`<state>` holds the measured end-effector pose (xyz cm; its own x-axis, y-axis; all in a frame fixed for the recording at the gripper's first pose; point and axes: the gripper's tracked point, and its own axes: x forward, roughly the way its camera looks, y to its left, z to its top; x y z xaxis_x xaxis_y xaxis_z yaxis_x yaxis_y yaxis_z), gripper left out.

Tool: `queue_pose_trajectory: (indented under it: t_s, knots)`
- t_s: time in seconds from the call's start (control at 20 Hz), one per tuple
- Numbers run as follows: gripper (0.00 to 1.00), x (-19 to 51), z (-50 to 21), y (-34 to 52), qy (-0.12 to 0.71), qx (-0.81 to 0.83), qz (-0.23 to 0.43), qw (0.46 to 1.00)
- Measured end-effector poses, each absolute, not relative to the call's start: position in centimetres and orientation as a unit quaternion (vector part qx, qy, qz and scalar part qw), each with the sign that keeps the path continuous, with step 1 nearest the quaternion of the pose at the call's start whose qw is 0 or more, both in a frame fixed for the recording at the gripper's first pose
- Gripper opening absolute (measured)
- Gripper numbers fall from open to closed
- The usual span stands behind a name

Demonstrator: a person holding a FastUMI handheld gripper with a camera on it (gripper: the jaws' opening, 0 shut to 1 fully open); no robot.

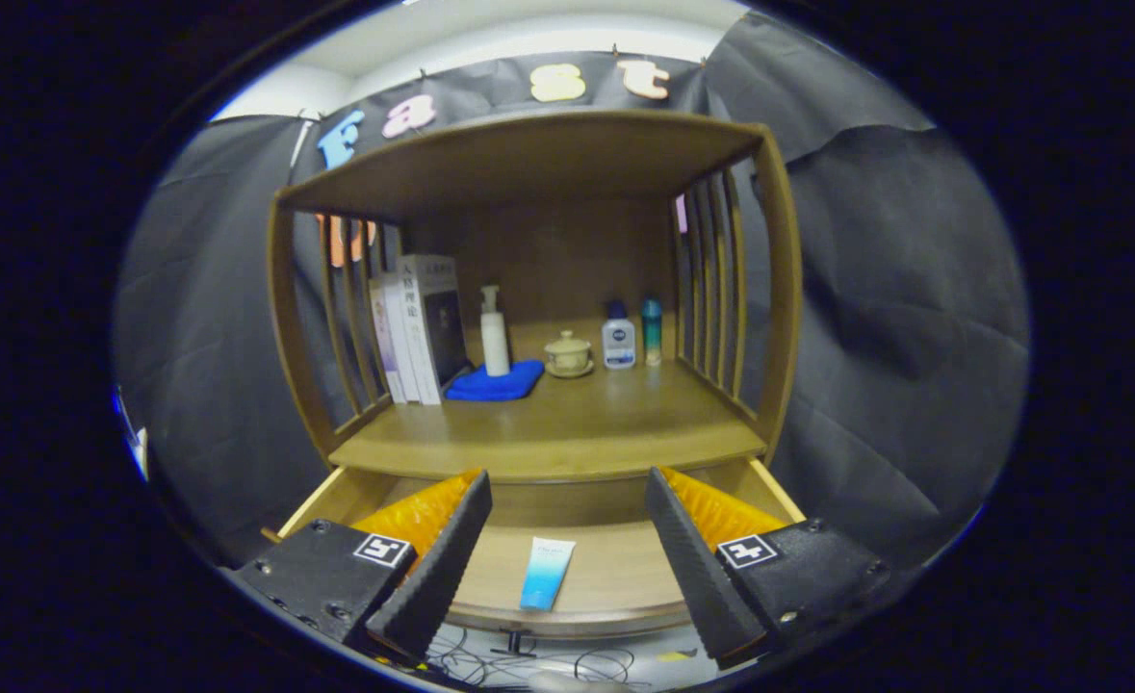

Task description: Pull open the drawer, take out the items inside it, and place them on the countertop above the cabinet.

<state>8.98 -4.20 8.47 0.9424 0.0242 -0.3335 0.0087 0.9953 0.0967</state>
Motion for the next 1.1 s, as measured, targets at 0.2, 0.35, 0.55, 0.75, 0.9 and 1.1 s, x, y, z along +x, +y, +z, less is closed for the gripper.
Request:
queue_pose_trajectory:
  t_s: [0.2, 0.35, 0.55, 0.75, 0.9, 1.1]
  knots:
    - [0.99, 12.8, 5.3, -2.1, 0.279, 0.065, 0.008, 0.958]
    - [0.99, 14.3, 2.7, -0.5, 0.345, 0.096, 0.017, 0.933]
    - [0.97, 14.8, -2.7, 0.1, 0.448, 0.090, -0.008, 0.890]
    - [0.96, 14.8, -6.8, 0.1, 0.502, 0.063, -0.027, 0.862]
    - [0.96, 14.5, -8.1, 0.2, 0.526, 0.058, -0.034, 0.848]
    - [0.96, 14.2, -9.7, -0.2, 0.560, 0.067, -0.046, 0.825]
